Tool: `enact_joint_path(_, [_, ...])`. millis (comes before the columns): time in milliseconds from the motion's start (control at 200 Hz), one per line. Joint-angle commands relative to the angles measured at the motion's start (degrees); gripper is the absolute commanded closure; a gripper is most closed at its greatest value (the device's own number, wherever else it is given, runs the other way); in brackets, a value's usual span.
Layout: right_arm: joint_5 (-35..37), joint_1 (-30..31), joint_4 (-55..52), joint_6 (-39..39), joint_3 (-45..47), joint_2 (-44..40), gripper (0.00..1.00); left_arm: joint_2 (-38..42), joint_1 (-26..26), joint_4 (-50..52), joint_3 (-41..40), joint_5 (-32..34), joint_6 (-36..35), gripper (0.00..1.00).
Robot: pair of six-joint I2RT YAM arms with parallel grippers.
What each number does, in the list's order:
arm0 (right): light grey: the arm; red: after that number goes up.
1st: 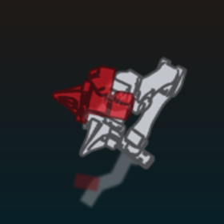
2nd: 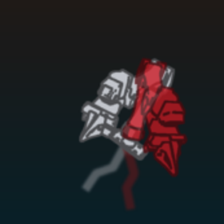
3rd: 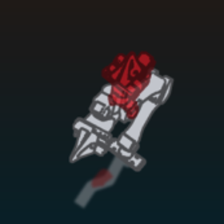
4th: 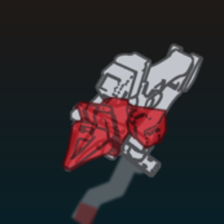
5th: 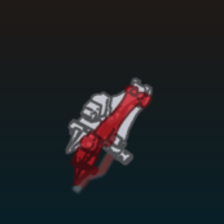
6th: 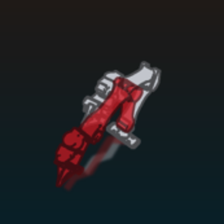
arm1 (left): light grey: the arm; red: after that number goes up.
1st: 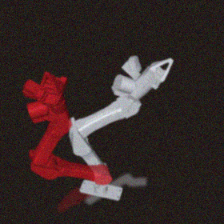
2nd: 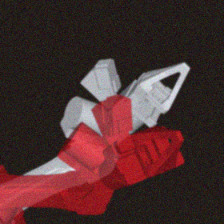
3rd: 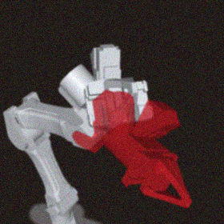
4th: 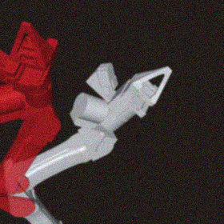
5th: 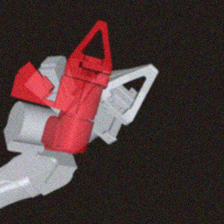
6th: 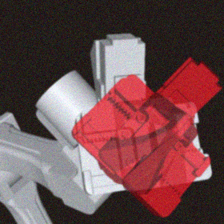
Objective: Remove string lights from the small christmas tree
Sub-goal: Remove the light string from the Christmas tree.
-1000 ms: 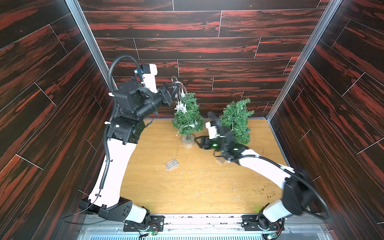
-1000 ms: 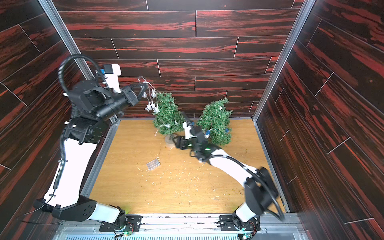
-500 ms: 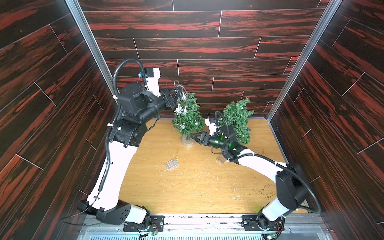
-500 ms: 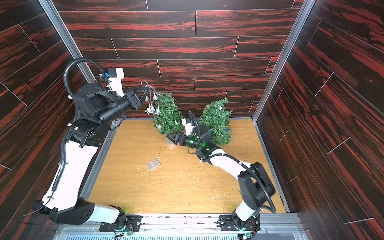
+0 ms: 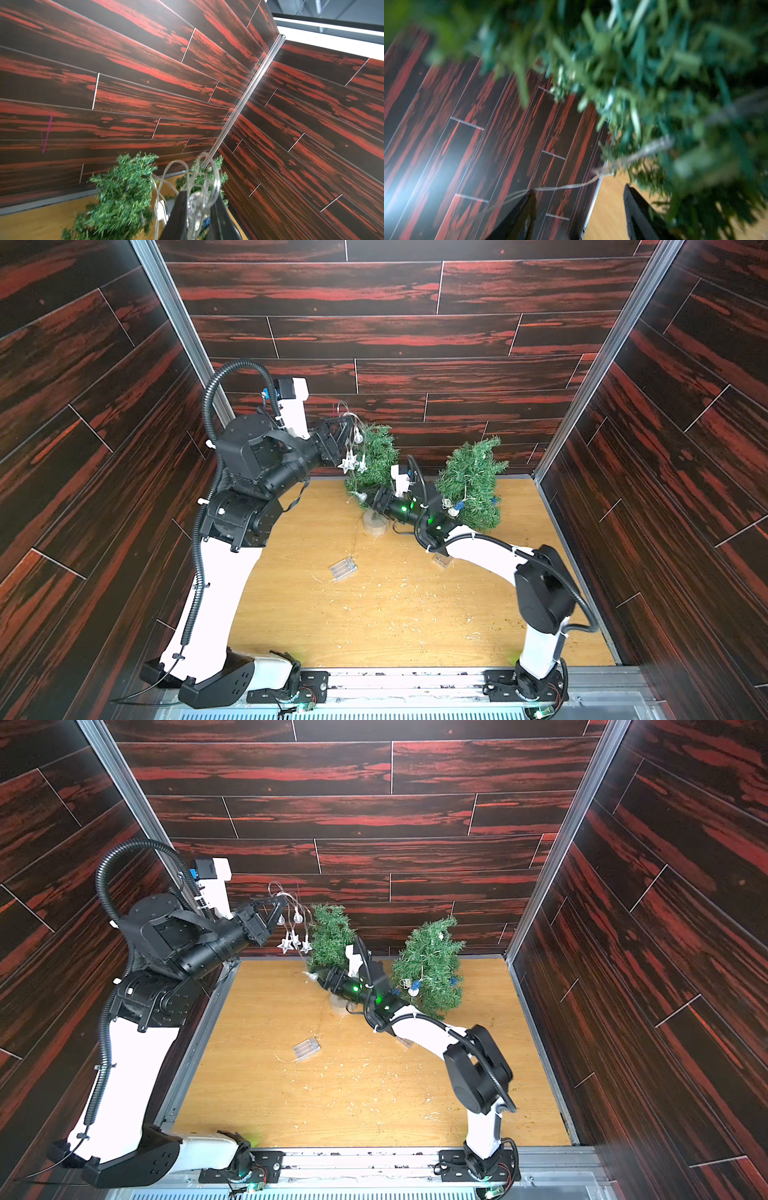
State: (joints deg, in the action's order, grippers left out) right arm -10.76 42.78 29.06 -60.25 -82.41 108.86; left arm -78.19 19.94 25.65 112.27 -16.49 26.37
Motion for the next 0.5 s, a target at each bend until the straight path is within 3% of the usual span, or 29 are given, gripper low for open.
enact_joint_path(0, [3.28, 1.08, -2.08, -0.6, -5.28, 3.77, 0.3, 1.72, 0.21, 1.2, 0.24, 1.1, -1.53, 1.0])
enact_joint_path(356, [8.12, 3.2, -6.6, -1.3, -13.15, 9.0, 0.31, 2.56, 0.15, 3.06, 0.95, 2.51, -3.25, 1.0])
enact_joint_path(496, [8.92, 3.84, -6.36, -1.03, -12.23, 8.51, 0.42, 2.7, 0.18, 3.59, 0.86, 3.03, -4.0, 1.0])
